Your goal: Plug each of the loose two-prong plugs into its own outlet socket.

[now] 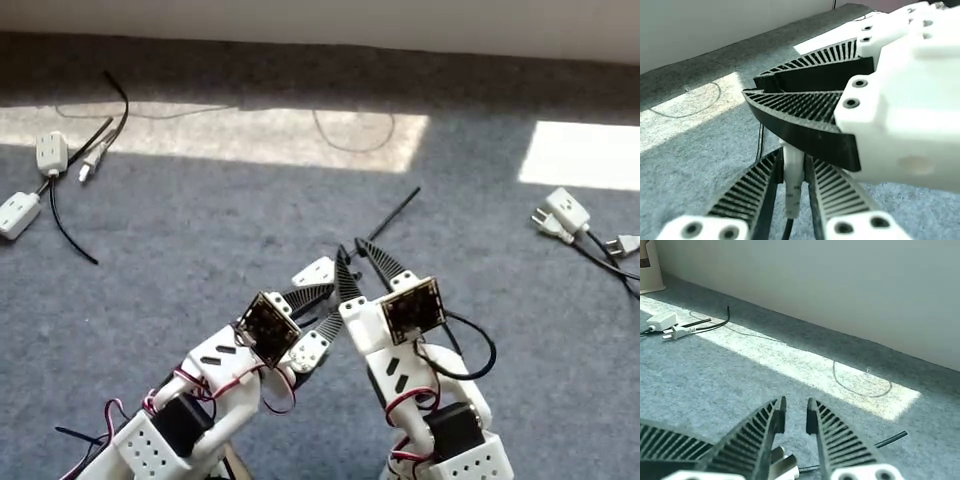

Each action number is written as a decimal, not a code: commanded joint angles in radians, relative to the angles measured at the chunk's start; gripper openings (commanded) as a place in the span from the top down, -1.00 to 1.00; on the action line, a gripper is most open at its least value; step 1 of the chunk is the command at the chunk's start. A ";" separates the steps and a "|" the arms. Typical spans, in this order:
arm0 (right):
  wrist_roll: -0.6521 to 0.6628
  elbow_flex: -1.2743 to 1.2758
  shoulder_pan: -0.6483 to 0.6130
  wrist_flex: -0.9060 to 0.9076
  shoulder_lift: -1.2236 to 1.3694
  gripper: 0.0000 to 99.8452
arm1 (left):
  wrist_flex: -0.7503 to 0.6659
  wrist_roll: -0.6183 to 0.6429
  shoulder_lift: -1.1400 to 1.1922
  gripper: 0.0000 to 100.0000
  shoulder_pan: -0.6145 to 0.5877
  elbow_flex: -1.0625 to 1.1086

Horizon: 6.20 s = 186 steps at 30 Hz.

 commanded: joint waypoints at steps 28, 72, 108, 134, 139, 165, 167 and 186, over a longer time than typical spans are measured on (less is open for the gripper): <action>-0.207 -0.001 0.372 -0.294 0.470 0.83 | -0.161 0.008 -0.021 0.99 -0.025 0.022; -0.250 0.010 0.441 -0.349 0.466 0.83 | 0.710 0.781 1.388 0.99 -0.331 -1.251; -0.249 0.010 0.429 -0.349 0.466 0.83 | 0.445 1.151 1.399 0.99 -0.249 -0.958; -0.249 0.010 0.429 -0.349 0.466 0.83 | 0.437 1.149 1.575 0.99 -0.225 -1.041; -0.249 0.010 0.429 -0.349 0.466 0.83 | 0.496 1.119 1.696 0.99 -0.266 -1.125; -0.250 0.010 0.429 -0.349 0.464 0.83 | 0.964 1.020 2.207 0.98 -0.245 -1.702; -0.250 0.010 0.430 -0.349 0.464 0.83 | 0.973 1.020 2.206 0.98 -0.225 -1.692; -0.249 0.010 0.430 -0.351 0.464 0.83 | 1.211 1.022 2.203 0.16 -0.219 -1.885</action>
